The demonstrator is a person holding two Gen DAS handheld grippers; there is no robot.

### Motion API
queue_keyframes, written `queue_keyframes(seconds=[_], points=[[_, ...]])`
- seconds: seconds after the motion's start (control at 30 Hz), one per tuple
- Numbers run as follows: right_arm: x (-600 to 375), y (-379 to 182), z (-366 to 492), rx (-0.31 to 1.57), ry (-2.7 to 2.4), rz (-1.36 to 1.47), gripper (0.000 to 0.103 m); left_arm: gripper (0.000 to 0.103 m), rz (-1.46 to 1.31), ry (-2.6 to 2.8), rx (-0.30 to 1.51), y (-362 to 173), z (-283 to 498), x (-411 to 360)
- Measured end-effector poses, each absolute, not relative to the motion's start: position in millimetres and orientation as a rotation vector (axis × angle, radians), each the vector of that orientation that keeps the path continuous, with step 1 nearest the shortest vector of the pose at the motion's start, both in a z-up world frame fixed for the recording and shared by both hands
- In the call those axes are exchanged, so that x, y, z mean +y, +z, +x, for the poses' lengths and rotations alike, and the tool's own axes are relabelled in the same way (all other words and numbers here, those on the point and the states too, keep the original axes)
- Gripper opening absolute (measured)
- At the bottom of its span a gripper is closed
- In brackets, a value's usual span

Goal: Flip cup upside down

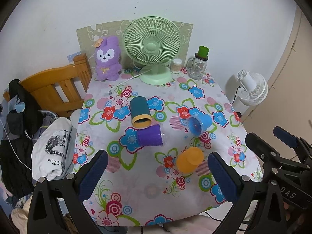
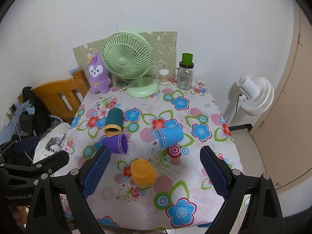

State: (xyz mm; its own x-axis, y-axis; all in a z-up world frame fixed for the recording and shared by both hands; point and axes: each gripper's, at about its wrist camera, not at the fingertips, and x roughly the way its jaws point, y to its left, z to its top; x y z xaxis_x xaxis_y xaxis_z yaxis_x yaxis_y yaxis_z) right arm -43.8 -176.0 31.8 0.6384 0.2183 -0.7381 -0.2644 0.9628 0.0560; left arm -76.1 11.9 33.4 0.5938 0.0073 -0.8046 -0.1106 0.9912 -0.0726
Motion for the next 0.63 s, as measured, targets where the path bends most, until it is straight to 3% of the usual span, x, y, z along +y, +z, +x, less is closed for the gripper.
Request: queue_keyframes(seconds=[0.63], points=[[-177, 25, -32, 0.858, 0.259, -0.074, 0.094, 0.103, -0.128, 0.066, 0.957, 25, -65, 11]])
